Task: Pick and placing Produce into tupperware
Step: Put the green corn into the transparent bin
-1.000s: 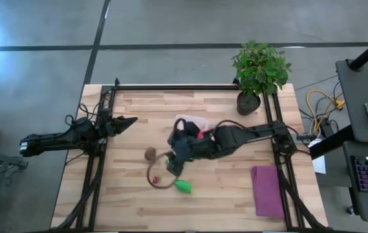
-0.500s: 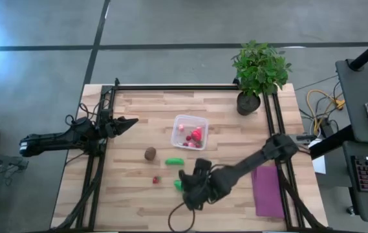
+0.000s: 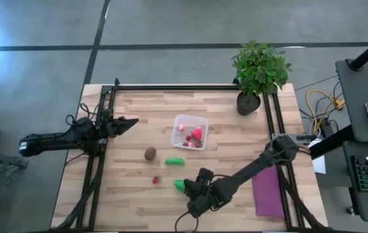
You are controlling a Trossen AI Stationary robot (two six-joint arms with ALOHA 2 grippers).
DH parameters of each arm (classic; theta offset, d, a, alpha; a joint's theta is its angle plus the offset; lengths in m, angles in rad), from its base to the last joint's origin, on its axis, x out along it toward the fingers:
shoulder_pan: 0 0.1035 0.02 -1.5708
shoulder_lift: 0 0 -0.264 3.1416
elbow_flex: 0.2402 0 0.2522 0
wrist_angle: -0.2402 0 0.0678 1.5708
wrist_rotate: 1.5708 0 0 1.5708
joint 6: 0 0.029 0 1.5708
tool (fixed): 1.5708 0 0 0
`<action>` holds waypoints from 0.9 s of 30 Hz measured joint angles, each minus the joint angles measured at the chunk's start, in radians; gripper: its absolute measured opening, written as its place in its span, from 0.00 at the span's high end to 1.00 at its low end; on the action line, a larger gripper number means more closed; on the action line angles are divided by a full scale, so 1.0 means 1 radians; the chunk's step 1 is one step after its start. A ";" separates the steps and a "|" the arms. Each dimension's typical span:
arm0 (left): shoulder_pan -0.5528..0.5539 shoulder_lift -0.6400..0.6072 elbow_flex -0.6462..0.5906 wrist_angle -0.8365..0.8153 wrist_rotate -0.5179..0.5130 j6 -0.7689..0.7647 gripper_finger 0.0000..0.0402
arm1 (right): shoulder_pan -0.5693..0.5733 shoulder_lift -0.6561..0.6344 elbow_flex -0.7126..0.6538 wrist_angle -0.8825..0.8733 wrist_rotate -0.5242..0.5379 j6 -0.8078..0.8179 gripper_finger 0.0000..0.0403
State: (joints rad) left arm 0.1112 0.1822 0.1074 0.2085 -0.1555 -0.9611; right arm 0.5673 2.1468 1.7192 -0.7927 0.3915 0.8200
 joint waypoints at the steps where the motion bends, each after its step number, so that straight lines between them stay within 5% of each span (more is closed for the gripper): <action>1: 0.000 0.002 0.000 0.001 0.000 0.000 0.50 | -0.004 0.000 -0.008 -0.002 0.005 0.000 0.43; 27: 0.000 0.009 0.000 -0.008 -0.002 0.000 0.50 | -0.098 0.017 -0.073 0.202 -0.078 -0.125 0.32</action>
State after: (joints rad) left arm 0.1112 0.1915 0.1074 0.2001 -0.1577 -0.9608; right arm 0.4696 2.1635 1.6461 -0.5903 0.3135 0.6949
